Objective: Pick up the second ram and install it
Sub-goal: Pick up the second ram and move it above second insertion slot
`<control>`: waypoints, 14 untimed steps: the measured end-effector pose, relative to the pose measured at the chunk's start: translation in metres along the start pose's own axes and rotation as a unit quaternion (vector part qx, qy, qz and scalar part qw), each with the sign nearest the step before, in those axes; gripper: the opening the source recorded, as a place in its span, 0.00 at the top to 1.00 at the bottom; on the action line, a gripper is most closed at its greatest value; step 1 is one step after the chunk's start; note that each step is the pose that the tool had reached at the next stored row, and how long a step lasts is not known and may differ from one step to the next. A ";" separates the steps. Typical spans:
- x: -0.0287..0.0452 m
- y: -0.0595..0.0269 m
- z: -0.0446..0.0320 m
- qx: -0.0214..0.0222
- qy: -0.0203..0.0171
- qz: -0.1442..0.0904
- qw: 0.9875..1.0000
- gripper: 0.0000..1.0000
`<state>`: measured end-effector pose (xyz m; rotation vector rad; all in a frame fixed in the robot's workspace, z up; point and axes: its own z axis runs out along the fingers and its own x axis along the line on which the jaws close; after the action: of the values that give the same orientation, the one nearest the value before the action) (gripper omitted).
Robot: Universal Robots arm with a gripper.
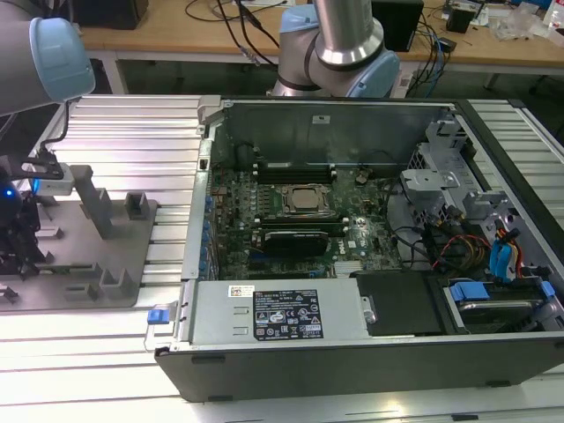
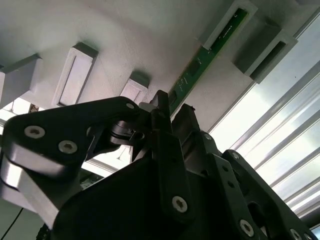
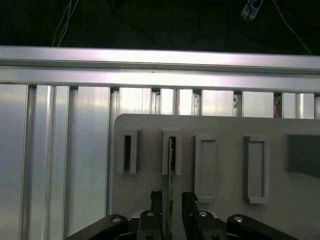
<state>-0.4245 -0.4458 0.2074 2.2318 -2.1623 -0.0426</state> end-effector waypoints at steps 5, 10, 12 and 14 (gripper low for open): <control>0.0000 0.0000 -0.0001 0.000 0.000 0.000 1.000 0.82; 0.0000 0.0000 -0.0007 0.000 0.000 0.000 1.000 0.82; 0.0000 0.0000 -0.0009 0.000 0.000 0.000 1.000 0.90; 0.0000 0.0000 -0.0009 0.000 0.000 0.000 1.000 0.91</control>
<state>-0.4245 -0.4458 0.2084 2.2318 -2.1623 -0.0428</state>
